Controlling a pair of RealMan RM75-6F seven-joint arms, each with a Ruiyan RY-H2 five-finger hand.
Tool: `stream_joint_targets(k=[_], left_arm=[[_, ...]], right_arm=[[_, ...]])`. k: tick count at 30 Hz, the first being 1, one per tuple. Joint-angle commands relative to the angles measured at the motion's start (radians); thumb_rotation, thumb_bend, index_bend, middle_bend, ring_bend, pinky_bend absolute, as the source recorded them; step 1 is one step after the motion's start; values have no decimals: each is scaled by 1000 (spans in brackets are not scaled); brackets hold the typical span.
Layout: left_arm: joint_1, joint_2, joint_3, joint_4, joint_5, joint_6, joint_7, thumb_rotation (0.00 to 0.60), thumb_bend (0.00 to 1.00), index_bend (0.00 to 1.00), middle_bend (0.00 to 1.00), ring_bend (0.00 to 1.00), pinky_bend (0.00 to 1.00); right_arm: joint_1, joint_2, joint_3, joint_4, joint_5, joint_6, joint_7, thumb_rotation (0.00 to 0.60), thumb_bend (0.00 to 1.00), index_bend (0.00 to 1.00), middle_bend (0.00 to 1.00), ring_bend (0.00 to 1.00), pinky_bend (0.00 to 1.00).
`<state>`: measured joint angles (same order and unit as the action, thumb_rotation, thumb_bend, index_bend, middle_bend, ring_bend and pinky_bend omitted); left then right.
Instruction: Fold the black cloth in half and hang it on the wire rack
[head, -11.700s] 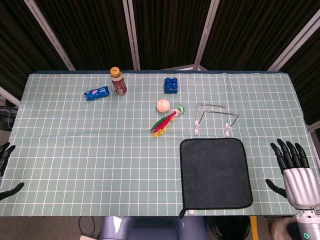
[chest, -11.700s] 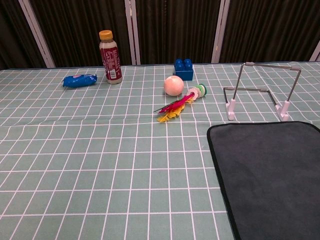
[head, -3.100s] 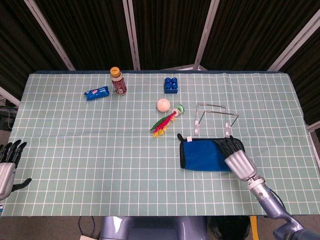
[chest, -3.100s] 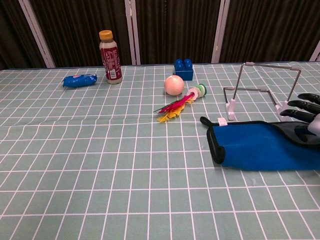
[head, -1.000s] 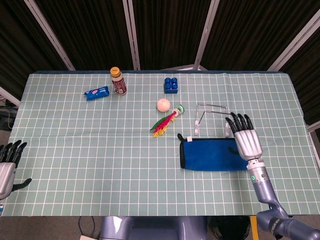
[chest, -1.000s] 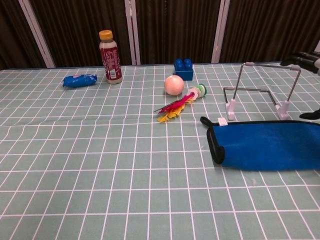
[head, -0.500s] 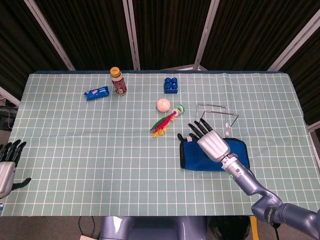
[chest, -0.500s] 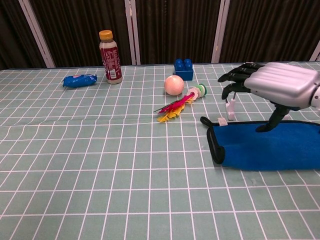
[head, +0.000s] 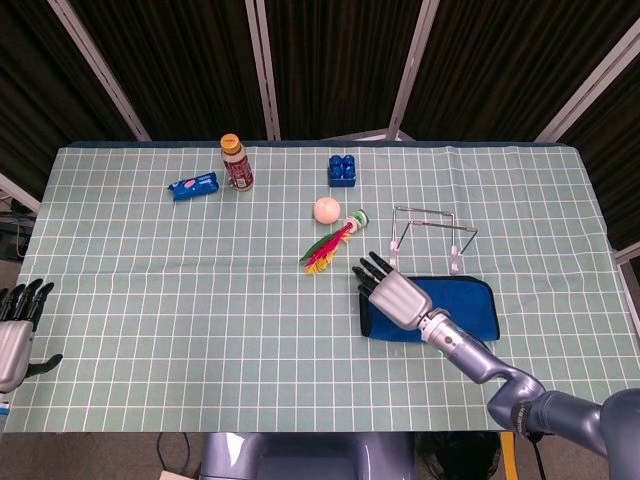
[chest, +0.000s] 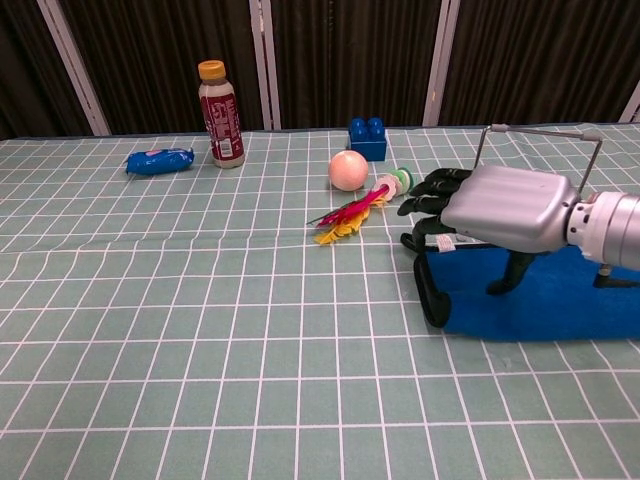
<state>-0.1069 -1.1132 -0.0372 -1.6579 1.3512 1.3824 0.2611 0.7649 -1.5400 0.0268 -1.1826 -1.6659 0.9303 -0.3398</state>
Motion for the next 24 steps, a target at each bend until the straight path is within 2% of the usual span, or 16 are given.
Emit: stream_joint_targets(k=[1,24], left_arm=[[-2,-2,-1,1,-3,-3,4,600,0,0,0,0,0],[-8,-7,2,5,-6,-7,7,600,0,0,0,0,0]], right_arm=[[16,-10,-18,24,-22,-4,11,600,0,294,74,0,0],[63,-44,-61,70,-57,-25,-3,600,0,313,83,0,0]])
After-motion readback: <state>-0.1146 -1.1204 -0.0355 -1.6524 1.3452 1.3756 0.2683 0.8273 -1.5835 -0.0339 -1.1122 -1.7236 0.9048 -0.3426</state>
